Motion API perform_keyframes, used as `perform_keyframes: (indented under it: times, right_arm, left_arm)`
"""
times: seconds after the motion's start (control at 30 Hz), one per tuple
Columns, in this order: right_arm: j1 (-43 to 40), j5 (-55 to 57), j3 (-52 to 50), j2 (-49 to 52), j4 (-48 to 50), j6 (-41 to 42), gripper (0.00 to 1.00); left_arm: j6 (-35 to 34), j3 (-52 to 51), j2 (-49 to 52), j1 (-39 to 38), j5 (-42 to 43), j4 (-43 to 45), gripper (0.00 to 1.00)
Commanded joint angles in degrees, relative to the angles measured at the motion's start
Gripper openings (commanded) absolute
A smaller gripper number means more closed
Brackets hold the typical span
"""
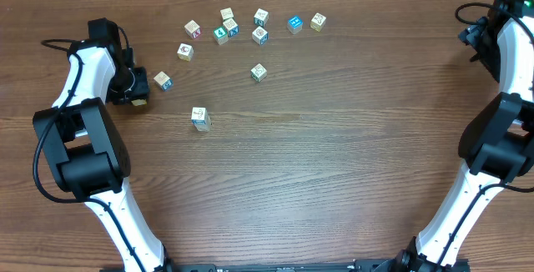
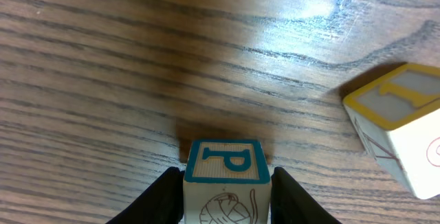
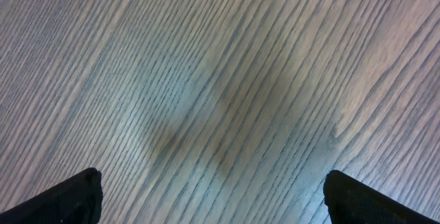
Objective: Form a tower
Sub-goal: 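Close the left gripper on the P block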
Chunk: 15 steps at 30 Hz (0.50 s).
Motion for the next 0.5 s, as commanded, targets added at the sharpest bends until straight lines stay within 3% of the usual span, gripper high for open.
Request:
perform_keyframes:
  times: [0.0, 0.3, 0.47]
  right_arm:
    - [0.0, 0.8, 0.9, 0.4, 0.2, 0.0, 1.00]
    - [0.0, 0.8, 0.9, 0.4, 0.2, 0.0, 1.00]
    - [0.0, 0.8, 0.9, 0.4, 0.2, 0.0, 1.00]
  left_arm:
    - [0.9, 1.8, -0.2, -0.1, 0.8, -1.1, 0.36]
    - [0.9, 3.8, -0.2, -0.1, 0.9, -3.1, 0.29]
    - [0.9, 3.7, -0.2, -0.1, 0.9, -3.3, 0.32]
